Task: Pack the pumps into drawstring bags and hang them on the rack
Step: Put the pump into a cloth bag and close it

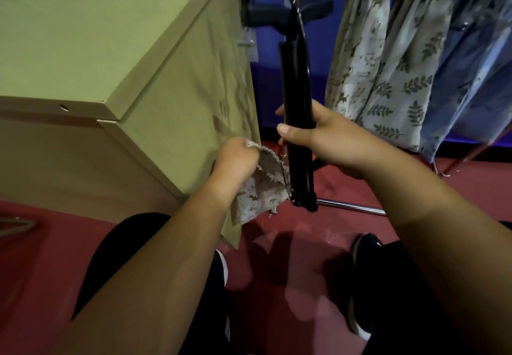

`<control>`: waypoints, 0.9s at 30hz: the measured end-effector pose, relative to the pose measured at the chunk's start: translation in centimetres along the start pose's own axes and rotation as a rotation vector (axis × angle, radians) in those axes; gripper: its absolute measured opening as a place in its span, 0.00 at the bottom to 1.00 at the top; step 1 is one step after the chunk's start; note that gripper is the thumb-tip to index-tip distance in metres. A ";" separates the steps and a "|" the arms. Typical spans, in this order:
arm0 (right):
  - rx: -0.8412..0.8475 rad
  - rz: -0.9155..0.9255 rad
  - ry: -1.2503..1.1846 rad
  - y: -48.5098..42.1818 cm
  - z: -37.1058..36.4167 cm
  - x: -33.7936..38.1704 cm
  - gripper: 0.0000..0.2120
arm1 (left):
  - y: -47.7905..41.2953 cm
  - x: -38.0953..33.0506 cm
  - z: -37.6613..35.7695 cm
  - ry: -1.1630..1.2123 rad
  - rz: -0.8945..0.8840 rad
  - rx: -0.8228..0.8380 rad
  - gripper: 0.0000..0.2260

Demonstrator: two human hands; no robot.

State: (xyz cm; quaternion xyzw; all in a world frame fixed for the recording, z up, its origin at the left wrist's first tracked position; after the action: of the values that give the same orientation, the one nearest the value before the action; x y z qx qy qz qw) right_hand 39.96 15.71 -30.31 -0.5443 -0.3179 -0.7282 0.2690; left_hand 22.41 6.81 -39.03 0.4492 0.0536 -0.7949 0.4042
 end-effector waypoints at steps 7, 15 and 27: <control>-0.035 0.086 -0.201 0.2 0.1 2.2 0.15 | -1.3 -0.4 -2.6 -0.107 -0.064 0.116 0.05; -0.168 0.144 -0.143 0.0 1.6 1.2 0.12 | -0.1 -1.0 -4.7 -0.015 -0.078 0.367 0.10; -0.177 0.138 -0.006 -0.7 0.5 -0.2 0.12 | 2.3 -3.1 -4.6 0.603 0.125 0.473 0.13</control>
State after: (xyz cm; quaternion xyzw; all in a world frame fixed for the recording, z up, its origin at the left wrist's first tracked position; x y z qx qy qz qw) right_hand 39.81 16.57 -30.50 -0.5886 -0.2151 -0.7316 0.2685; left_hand 27.98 9.19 -38.74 0.7459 -0.0423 -0.5915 0.3032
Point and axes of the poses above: each hand's wrist, its own y-axis away from the middle knuckle, its own z-axis out of the back of the hand, x = y × z, the point moved 10 cm from there along -y, towards the middle knuckle, and after that the axes turned 4 degrees about -y, right-handed, at the moved point
